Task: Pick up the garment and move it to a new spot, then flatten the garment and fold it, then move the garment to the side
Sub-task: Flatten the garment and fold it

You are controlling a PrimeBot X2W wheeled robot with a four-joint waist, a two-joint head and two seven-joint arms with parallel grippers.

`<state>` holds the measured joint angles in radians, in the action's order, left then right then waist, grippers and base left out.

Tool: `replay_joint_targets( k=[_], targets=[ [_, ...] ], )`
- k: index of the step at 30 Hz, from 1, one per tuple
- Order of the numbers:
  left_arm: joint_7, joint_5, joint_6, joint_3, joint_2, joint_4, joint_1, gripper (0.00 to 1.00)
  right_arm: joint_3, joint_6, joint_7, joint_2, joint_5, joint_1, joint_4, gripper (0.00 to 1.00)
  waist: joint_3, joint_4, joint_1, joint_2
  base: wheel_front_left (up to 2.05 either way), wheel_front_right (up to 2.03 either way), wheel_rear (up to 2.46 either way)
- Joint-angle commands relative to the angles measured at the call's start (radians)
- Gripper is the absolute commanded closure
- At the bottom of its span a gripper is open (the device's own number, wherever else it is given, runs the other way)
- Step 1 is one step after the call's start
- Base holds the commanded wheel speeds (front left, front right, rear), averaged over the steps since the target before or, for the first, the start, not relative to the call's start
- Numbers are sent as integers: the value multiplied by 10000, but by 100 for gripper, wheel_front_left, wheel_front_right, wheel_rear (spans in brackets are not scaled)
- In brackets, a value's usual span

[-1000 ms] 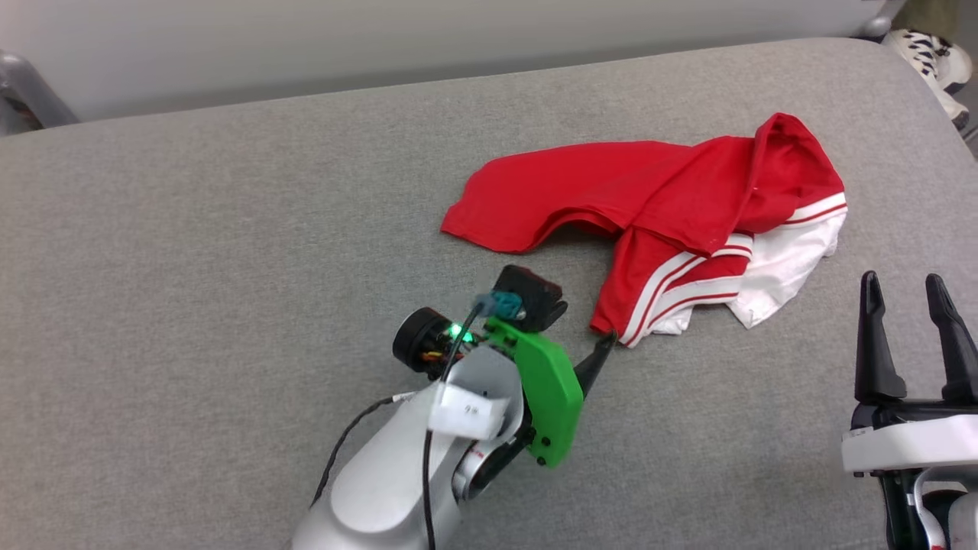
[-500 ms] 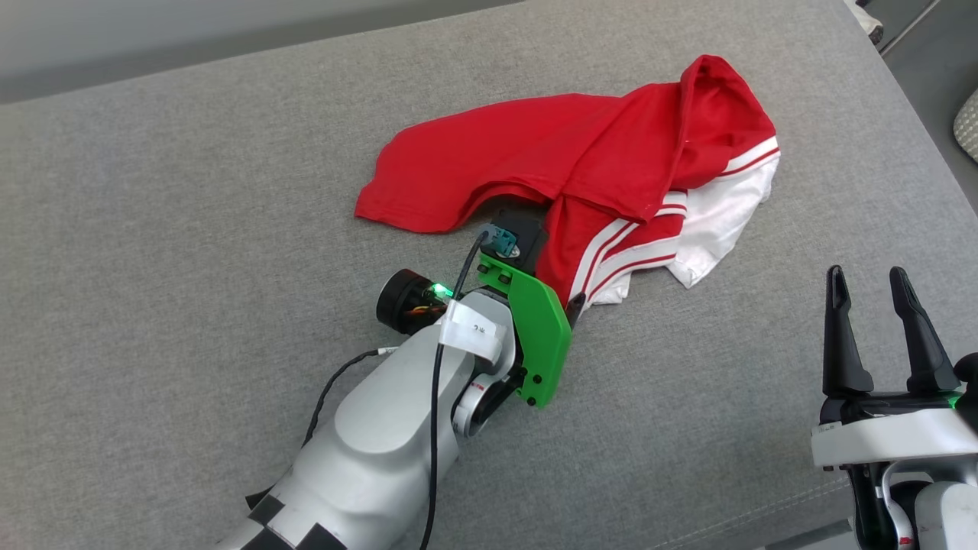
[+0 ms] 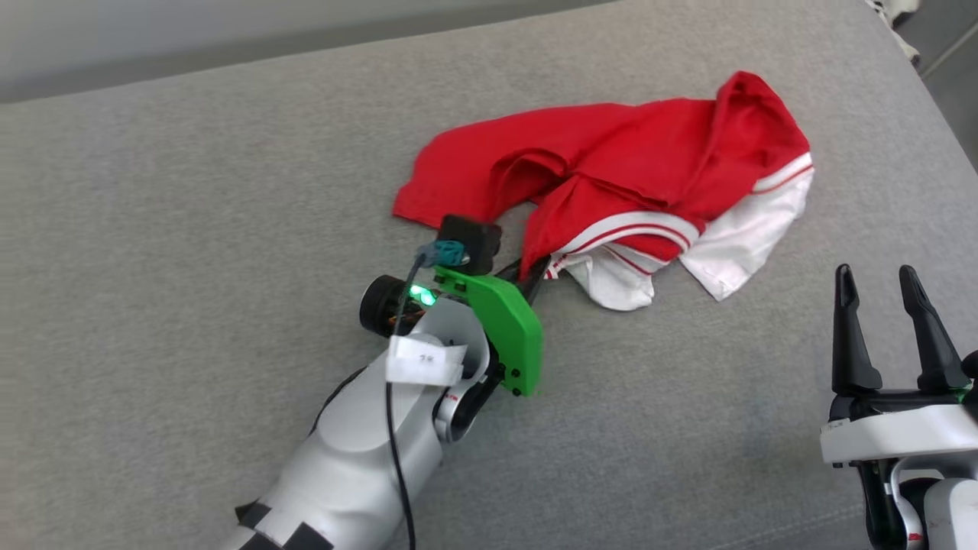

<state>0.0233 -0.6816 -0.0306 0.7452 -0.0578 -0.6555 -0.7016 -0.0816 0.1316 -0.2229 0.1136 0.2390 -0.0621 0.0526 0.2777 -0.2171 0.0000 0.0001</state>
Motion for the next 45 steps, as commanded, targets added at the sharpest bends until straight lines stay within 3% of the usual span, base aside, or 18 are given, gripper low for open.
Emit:
replay_joint_targets(
  k=[1, 6, 16, 19, 23, 27, 32, 38, 39, 40, 41, 45],
  targets=[
    [-324, -123, 31, -146, -153, 165, 275, 100, -13, -9, 46, 64, -25, 62, 1, 0, -563, 719, 0, -1, 0, 0, 0],
    [-1071, -230, 312, -600, -764, 988, 877, 100, 13, -9, 195, 90, 21, 213, -31, 0, -1038, 1468, 0, -1, 0, 0, 0],
    [-1892, 438, 1733, -1712, -2984, 4224, 1599, 100, 195, -9, 438, 61, 72, 495, -224, 0, -1411, 2523, 0, -1, 0, 0, 0],
    [-1578, 918, 2092, -1550, -3596, 4957, 1905, 100, 242, -9, 469, 36, 75, 503, -300, 0, -1406, 2610, 0, -1, 0, 0, 0],
    [-699, 1327, 2235, -843, -4024, 5038, 2533, 100, 359, -9, 476, 12, 82, 438, -396, 0, -1321, 2586, 0, -1, 0, 0, 0],
    [244, 1540, 2146, -51, -4126, 4456, 3006, 100, 424, -9, 465, 0, 106, 386, -475, 0, -1222, 2514, 0, -1, 0, 0, 0],
    [1354, 1322, 1718, 723, -3874, 3544, 3377, 100, 425, -9, 456, 55, 127, 316, -568, 0, -1129, 2465, 0, -1, 0, 0, 0],
    [1569, 1156, 1461, 1022, -3518, 2749, 3436, 100, 411, -9, 500, 72, 123, 311, -617, 0, -1114, 2507, 0, -1, 0, 0, 0],
    [1609, 1126, 1435, 1048, -3481, 2633, 3439, 93, 411, -9, 513, 74, 120, 317, -622, 0, -1124, 2523, 0, -1, 0, 0, 0],
    [1655, 1107, 1405, 1086, -3446, 2505, 3436, 13, 407, -9, 528, 76, 115, 328, -630, 0, -1147, 2549, 0, -1, 0, 0, 0],
    [1664, 1080, 1394, 1093, -3409, 2423, 3430, 0, 401, -9, 542, 77, 113, 341, -635, 0, -1171, 2574, 0, -1, 0, 0, 0],
    [1262, 982, 1408, 959, -3260, 2314, 3395, 0, 328, -9, 612, 88, 103, 419, -645, 0, -1337, 2738, 0, -1, 0, 0, 0]
  ],
)
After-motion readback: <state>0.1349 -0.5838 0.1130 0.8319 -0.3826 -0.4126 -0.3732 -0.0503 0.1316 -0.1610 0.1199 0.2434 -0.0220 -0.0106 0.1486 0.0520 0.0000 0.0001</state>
